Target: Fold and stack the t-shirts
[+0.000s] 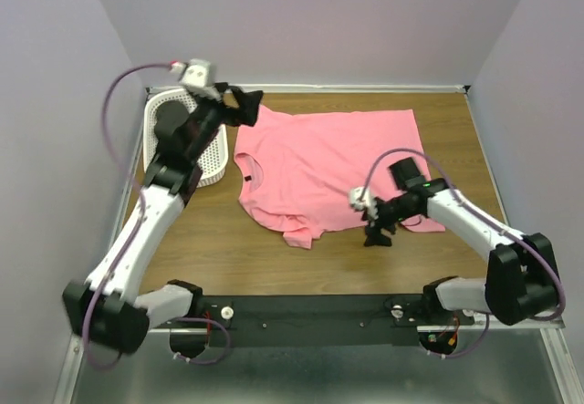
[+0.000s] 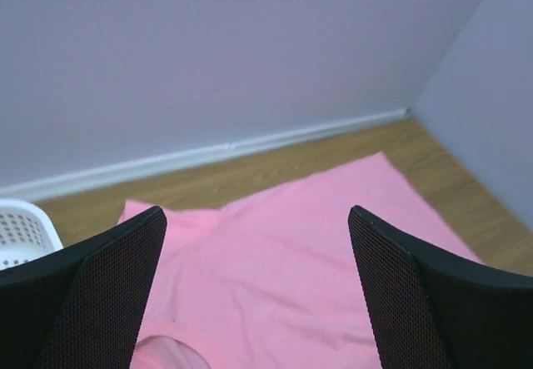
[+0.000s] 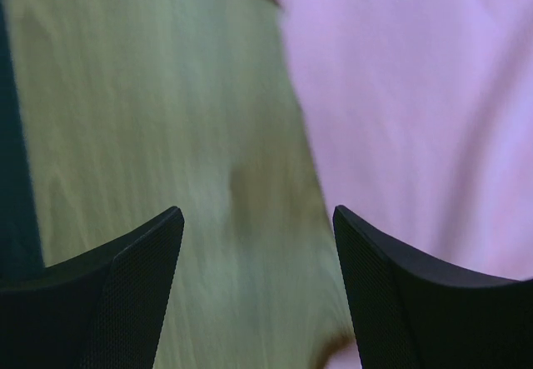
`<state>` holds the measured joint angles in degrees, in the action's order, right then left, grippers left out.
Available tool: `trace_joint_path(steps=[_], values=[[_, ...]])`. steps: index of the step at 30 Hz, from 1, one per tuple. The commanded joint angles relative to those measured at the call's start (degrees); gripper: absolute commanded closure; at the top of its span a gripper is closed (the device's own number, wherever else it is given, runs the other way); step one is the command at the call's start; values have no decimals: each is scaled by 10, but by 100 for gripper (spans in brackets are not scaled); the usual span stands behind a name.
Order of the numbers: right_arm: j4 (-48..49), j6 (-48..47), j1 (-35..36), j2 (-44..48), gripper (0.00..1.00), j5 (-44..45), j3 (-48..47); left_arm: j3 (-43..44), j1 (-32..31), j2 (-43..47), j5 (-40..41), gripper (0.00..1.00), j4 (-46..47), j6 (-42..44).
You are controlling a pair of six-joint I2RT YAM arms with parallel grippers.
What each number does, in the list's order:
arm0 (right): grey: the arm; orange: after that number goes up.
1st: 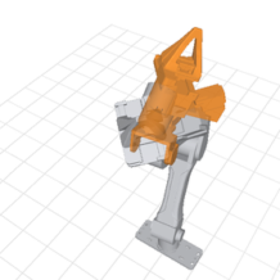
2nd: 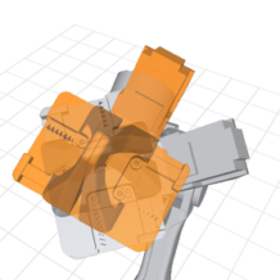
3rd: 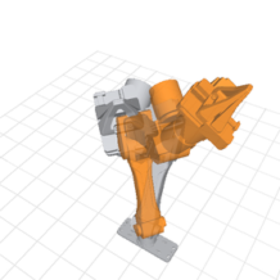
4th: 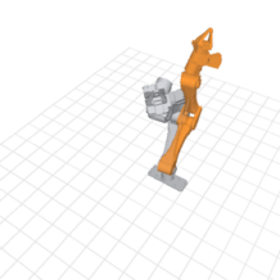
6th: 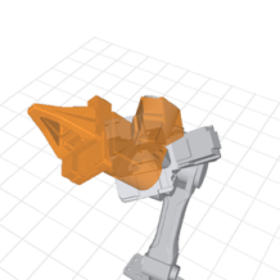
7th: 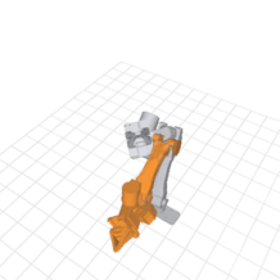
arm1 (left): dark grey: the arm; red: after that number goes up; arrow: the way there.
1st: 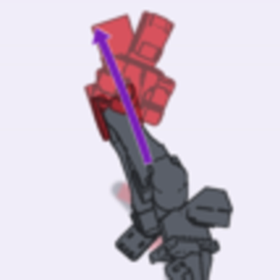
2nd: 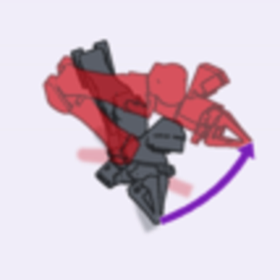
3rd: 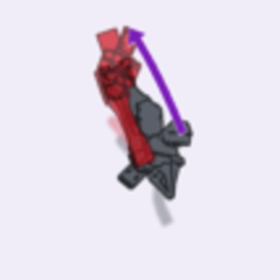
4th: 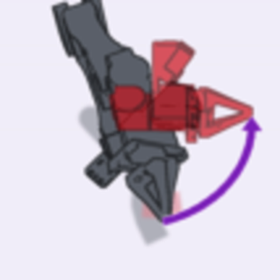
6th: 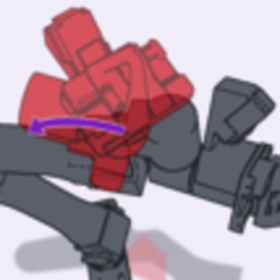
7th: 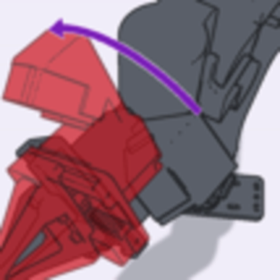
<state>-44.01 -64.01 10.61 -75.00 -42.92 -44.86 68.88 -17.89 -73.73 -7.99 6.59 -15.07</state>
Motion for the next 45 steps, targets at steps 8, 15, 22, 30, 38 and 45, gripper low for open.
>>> trace_joint_path(steps=[8,15,22,30,38,45], values=[[248,278,388,-150,23,193,-101,-268,31,352,60,2,-38,43],[270,446,400,-233,27,239,-187,-330,32,460,75,2,-82,51],[270,458,399,-247,30,240,-180,-328,33,466,60,2,-85,43],[268,461,399,-274,39,251,-182,-329,32,481,64,2,-86,43],[265,457,400,-282,81,239,-195,-329,32,481,56,2,-85,41],[232,404,451,-277,99,172,-219,-330,32,482,56,2,-84,39]])
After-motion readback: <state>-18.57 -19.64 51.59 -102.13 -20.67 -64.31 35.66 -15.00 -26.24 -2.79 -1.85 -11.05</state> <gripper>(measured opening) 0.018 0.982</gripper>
